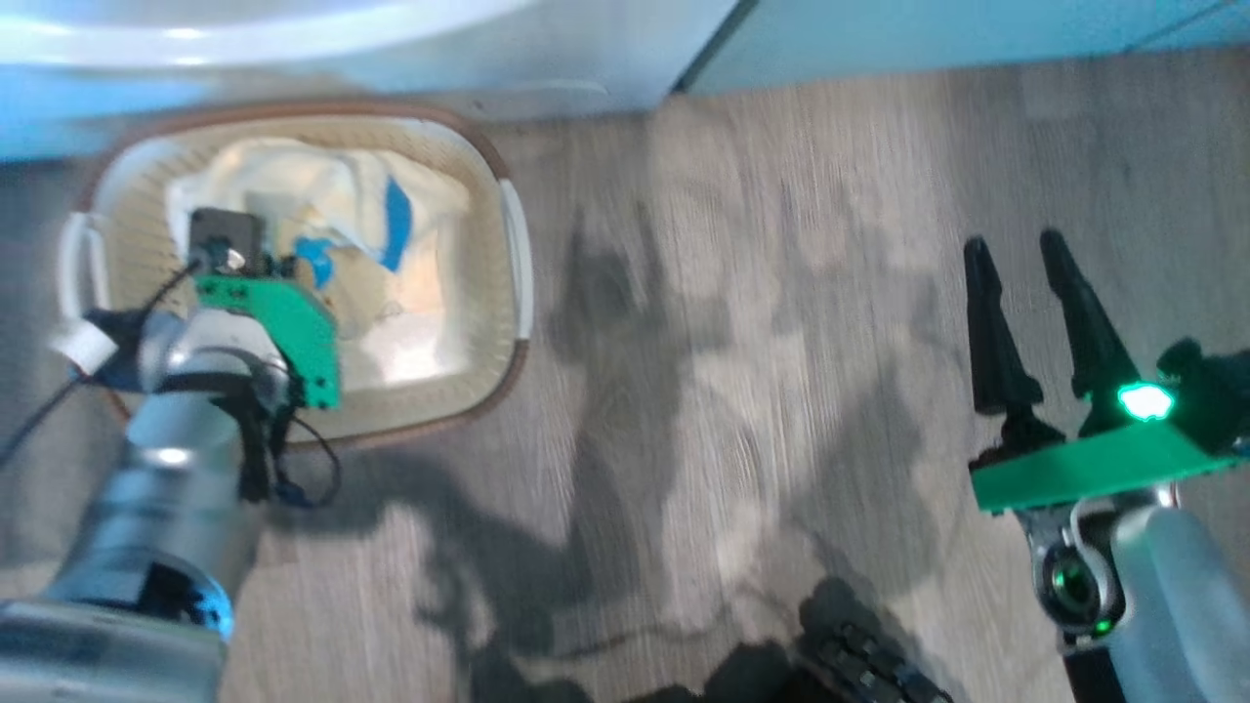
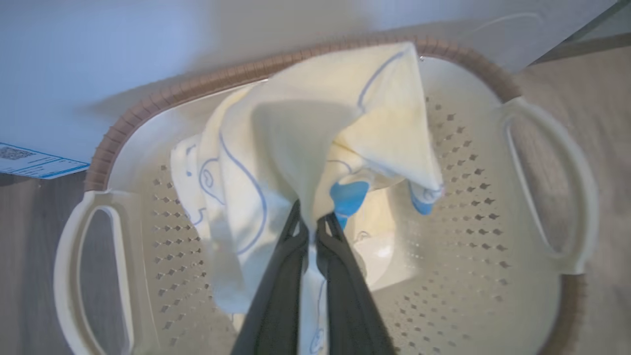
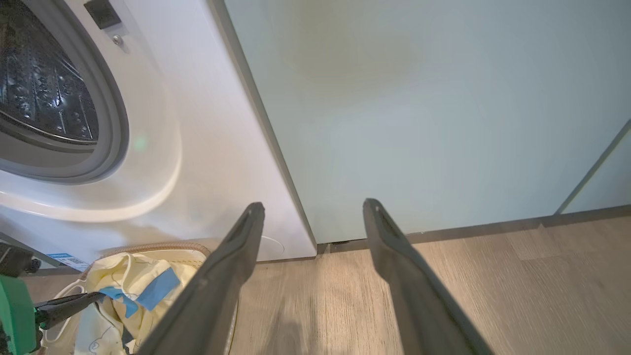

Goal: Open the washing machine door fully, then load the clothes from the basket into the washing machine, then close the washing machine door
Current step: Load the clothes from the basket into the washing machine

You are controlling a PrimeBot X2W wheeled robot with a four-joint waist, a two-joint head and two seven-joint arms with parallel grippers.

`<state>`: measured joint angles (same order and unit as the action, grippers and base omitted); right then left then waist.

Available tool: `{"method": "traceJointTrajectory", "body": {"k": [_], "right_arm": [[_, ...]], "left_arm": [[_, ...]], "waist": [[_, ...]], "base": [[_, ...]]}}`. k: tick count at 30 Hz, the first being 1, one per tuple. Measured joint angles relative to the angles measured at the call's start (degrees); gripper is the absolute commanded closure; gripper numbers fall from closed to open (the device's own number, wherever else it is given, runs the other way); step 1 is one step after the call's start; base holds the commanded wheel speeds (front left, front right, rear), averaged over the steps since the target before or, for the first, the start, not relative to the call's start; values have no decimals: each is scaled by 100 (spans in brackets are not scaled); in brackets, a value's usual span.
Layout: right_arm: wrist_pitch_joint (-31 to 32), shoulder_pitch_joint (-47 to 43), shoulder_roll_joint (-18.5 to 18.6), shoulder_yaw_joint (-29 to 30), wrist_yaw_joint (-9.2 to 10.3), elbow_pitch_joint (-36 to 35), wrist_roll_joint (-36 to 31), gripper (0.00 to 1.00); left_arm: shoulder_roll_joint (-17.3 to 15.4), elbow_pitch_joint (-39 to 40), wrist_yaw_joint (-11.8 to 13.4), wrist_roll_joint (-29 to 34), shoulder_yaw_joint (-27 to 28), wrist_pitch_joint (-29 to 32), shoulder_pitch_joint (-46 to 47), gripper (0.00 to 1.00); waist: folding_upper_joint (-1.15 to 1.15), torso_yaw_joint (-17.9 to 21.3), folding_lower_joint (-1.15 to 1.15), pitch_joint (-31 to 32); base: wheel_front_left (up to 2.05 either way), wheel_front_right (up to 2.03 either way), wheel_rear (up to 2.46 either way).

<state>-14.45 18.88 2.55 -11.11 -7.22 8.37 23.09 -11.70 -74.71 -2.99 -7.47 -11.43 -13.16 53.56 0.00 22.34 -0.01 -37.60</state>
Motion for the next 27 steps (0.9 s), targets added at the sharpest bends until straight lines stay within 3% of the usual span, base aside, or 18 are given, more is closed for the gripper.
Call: {"method": "traceJointTrajectory", "body": {"k": [6,10,27], "right_arm": [[0,-344,97,121,-1,44,-42,0],[0,-558,158,162,0,66,-42,0],[0,-1344,308,253,-1,147,-38,0]], "left_arm": [[399,99,-101,-259,81,-105,-381,100],[543,586,-158,-420,219,-107,-770,100],[749,2468,-189,-643,719,-107,-2395,100]], "waist": [[0,-256,0,637],[0,-427,0,1047],[0,-887,0,2464]], "base": [[0,0,0],[0,0,0],[0,0,0]]}}
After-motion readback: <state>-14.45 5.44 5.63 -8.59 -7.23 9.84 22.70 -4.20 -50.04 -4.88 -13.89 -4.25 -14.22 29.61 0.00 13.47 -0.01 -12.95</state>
